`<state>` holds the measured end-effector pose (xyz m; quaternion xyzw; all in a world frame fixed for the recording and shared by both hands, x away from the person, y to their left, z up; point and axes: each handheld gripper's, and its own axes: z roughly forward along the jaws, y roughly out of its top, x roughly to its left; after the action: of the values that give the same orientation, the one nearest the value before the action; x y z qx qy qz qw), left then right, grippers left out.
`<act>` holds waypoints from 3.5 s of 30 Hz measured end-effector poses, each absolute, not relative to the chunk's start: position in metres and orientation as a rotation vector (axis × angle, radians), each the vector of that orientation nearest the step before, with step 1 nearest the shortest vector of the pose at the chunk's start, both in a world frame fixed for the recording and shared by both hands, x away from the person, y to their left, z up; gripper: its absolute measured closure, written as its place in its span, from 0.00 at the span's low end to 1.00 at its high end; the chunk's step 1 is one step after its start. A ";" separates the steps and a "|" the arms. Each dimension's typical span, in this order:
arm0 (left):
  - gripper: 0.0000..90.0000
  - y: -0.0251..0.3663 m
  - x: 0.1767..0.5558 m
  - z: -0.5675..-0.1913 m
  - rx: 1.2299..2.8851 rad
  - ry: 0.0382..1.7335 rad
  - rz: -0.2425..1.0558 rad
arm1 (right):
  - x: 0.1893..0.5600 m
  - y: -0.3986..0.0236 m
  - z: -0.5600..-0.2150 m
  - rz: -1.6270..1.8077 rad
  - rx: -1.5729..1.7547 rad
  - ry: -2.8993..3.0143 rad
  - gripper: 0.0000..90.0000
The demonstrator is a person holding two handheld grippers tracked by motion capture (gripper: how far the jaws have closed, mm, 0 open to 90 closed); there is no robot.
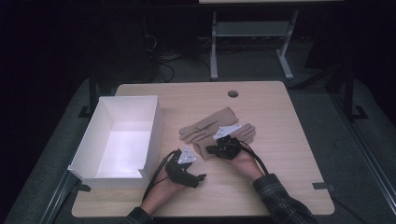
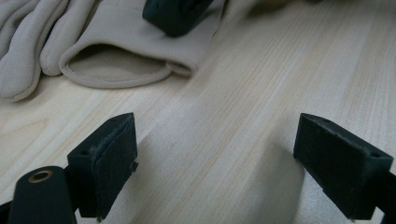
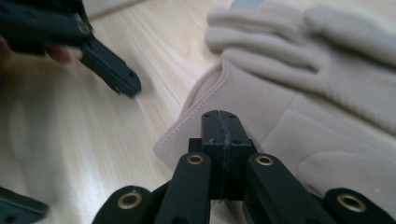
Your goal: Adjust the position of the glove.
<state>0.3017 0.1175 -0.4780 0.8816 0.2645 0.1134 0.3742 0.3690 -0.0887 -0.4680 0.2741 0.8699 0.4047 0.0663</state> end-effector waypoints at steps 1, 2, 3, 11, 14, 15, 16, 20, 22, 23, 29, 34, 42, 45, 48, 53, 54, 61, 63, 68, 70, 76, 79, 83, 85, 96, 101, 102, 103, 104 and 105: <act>0.14 0.118 0.302 -0.478 2.259 0.676 0.291 | 0.369 -0.087 -0.471 1.190 0.812 2.636 1.00; 0.14 0.118 0.302 -0.478 2.259 0.677 0.290 | 0.369 -0.087 -0.474 1.188 0.788 2.626 1.00; 0.14 0.118 0.302 -0.478 2.259 0.677 0.290 | 0.369 -0.088 -0.474 1.205 0.813 2.628 1.00; 0.14 0.118 0.302 -0.478 2.259 0.677 0.291 | 0.366 -0.094 -0.474 1.212 0.820 2.647 1.00; 0.14 0.117 0.301 -0.478 2.253 0.680 0.288 | 0.363 -0.099 -0.474 1.214 0.821 2.650 1.00; 0.14 0.117 0.301 -0.478 2.253 0.681 0.287 | 0.362 -0.100 -0.474 1.214 0.818 2.650 1.00; 0.14 0.117 0.301 -0.478 2.256 0.679 0.288 | 0.361 -0.101 -0.474 1.211 0.827 2.651 1.00; 0.14 0.117 0.301 -0.478 2.252 0.681 0.287 | 0.358 -0.108 -0.473 1.199 0.816 2.656 1.00; 0.14 0.117 0.301 -0.478 2.253 0.681 0.287 | 0.355 -0.111 -0.472 1.192 0.825 2.660 1.00; 0.14 0.117 0.301 -0.478 2.253 0.681 0.288 | 0.355 -0.113 -0.472 1.191 0.826 2.659 1.00; 0.14 0.117 0.302 -0.478 2.254 0.677 0.291 | 0.350 -0.122 -0.471 1.168 0.833 2.671 1.00; 0.14 0.117 0.301 -0.478 2.254 0.680 0.291 | 0.344 -0.133 -0.469 1.144 0.832 2.679 1.00; 0.14 0.117 0.301 -0.478 2.254 0.683 0.289 | 0.336 -0.152 -0.467 1.106 0.839 2.683 1.00; 0.14 0.117 0.301 -0.478 2.253 0.683 0.290 | 0.331 -0.159 -0.466 1.086 0.844 2.676 1.00; 0.14 0.117 0.301 -0.478 2.253 0.684 0.290 | 0.328 -0.168 -0.466 1.079 0.845 2.678 1.00; 0.14 0.117 0.301 -0.478 2.253 0.684 0.290 | 0.324 -0.181 -0.465 1.067 0.863 2.675 1.00; 0.14 0.117 0.301 -0.478 2.253 0.683 0.290 | 0.323 -0.183 -0.465 1.065 0.868 2.675 1.00; 0.14 0.117 0.301 -0.478 2.252 0.684 0.290 | 0.318 -0.199 -0.464 1.044 0.881 2.671 1.00; 0.14 0.117 0.301 -0.478 2.252 0.684 0.290 | 0.315 -0.205 -0.464 1.037 0.906 2.667 1.00; 0.14 0.117 0.301 -0.478 2.252 0.684 0.290 | 0.308 -0.218 -0.464 1.029 0.927 2.660 1.00; 0.14 0.117 0.301 -0.478 2.254 0.678 0.293 | 0.306 -0.223 -0.463 1.027 0.933 2.658 1.00; 0.14 0.117 0.301 -0.478 2.253 0.682 0.291 | 0.308 -0.232 -0.458 1.028 0.951 2.622 1.00; 0.14 0.117 0.301 -0.478 2.251 0.685 0.290 | 0.315 -0.232 -0.453 1.048 0.960 2.593 1.00; 0.14 0.117 0.301 -0.478 2.251 0.689 0.289 | 0.330 -0.228 -0.451 1.067 0.980 2.559 1.00; 0.14 0.116 0.301 -0.478 2.249 0.691 0.289 | 0.338 -0.225 -0.450 1.083 0.999 2.544 1.00; 0.14 0.117 0.301 -0.478 2.254 0.689 0.290 | 0.370 -0.207 -0.462 1.025 1.009 2.567 1.00; 0.14 0.117 0.301 -0.478 2.254 0.688 0.292 | 0.370 -0.206 -0.467 1.036 1.016 2.568 1.00; 0.14 0.117 0.301 -0.478 2.253 0.687 0.291 | 0.369 -0.206 -0.467 1.034 1.017 2.567 1.00; 0.14 0.117 0.301 -0.478 2.253 0.687 0.292 | 0.368 -0.207 -0.467 1.022 1.008 2.570 1.00; 0.14 0.117 0.301 -0.478 2.254 0.687 0.291 | 0.366 -0.206 -0.467 1.020 1.012 2.570 1.00; 0.14 0.117 0.301 -0.478 2.253 0.687 0.291 | 0.365 -0.207 -0.466 1.015 1.008 2.573 1.00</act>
<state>0.3014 0.1167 -0.4778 0.8802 0.2684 0.1138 0.3746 0.3646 -0.2068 -0.4664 0.3406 0.8697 0.3432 0.0988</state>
